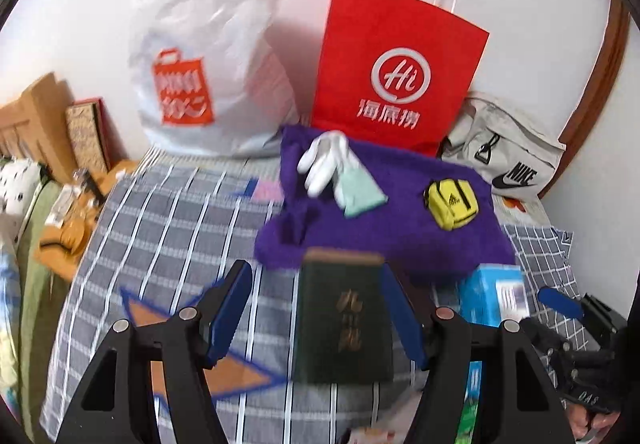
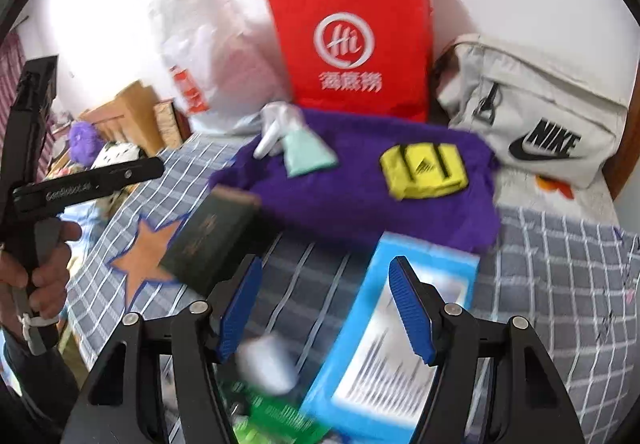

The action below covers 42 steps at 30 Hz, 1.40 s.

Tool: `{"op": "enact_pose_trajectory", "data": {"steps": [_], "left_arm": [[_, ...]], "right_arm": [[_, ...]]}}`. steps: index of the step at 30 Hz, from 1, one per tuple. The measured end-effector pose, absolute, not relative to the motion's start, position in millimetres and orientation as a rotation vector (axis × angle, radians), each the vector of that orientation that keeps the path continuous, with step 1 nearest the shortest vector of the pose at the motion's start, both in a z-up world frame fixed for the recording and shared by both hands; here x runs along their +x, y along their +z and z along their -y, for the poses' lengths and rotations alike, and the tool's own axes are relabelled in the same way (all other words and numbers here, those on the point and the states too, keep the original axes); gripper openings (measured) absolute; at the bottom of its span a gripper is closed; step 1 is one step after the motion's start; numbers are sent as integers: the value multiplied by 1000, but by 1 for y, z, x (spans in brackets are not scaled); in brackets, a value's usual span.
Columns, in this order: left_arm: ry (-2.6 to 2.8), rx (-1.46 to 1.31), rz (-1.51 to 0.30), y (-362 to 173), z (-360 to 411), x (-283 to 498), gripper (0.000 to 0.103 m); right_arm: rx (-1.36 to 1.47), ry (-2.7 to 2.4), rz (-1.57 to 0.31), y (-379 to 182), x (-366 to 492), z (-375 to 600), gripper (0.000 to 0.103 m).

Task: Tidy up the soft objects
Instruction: 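Move both open tools back toward the remaining items on the sheet, then grasp the black strap with the right tool while the left tool grasps the fruit-print sachet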

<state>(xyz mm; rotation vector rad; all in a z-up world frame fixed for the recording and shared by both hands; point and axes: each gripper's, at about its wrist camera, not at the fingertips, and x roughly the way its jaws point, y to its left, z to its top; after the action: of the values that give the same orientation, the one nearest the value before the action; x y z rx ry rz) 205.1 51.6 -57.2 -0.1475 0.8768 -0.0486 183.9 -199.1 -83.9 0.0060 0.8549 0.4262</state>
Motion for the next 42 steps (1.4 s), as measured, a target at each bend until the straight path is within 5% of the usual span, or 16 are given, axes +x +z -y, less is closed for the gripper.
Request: {"op": "enact_pose_trajectory", "data": {"steps": [23, 27, 42], "left_arm": [[-45, -213, -946, -128, -89, 139, 65], [-54, -214, -948, -129, -91, 137, 65], [-73, -172, -947, -123, -71, 123, 65]], "right_arm": [[-159, 504, -949, -152, 146, 128, 42], [-178, 527, -950, -151, 145, 124, 26], [-122, 509, -876, -121, 114, 161, 26]]}}
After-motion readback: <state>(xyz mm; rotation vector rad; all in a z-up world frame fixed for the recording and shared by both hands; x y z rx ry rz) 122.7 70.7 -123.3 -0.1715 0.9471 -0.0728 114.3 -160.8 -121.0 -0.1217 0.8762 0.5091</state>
